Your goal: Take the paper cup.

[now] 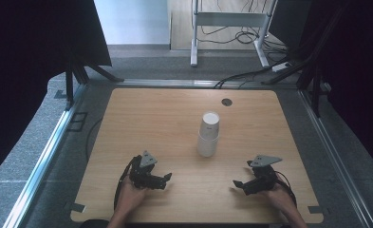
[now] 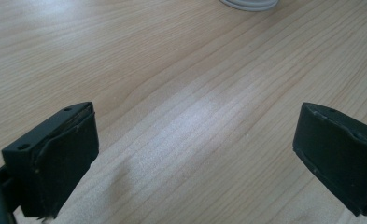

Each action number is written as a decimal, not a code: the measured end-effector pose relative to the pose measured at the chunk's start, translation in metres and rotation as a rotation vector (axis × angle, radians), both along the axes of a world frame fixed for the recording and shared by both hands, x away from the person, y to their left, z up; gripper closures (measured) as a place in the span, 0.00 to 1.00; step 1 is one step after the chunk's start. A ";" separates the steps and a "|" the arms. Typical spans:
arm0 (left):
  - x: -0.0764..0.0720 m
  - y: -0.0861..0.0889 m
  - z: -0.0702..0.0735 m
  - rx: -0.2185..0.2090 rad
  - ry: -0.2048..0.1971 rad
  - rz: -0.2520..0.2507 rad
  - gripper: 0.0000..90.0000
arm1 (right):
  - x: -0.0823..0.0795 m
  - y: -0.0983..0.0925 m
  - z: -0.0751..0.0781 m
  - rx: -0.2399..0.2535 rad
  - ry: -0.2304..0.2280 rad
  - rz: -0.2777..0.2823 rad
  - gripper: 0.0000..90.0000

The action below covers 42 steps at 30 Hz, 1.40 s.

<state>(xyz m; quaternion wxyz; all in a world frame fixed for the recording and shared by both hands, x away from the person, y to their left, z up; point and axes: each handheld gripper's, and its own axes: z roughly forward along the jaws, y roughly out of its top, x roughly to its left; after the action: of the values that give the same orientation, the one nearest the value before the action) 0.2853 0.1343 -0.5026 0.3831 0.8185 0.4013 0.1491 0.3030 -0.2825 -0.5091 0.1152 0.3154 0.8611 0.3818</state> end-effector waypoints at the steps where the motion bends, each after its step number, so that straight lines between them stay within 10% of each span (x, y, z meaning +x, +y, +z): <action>1: 0.000 0.000 0.000 -0.001 -0.004 0.001 0.00 | 0.000 0.000 0.000 0.001 0.002 0.000 0.00; 16: 0.000 0.004 0.003 -0.105 -0.035 -0.058 0.04 | 0.000 0.003 -0.001 -0.010 0.010 0.009 0.00; 42: 0.009 -0.005 0.007 -0.024 0.055 -0.062 0.01 | 0.001 0.006 0.010 0.001 0.008 0.016 0.00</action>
<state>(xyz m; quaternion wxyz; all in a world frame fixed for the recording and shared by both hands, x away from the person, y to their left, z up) 0.2947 0.1295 -0.4953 0.3860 0.8297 0.3880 0.1096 0.3040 -0.2766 -0.4989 0.1086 0.3103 0.8637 0.3820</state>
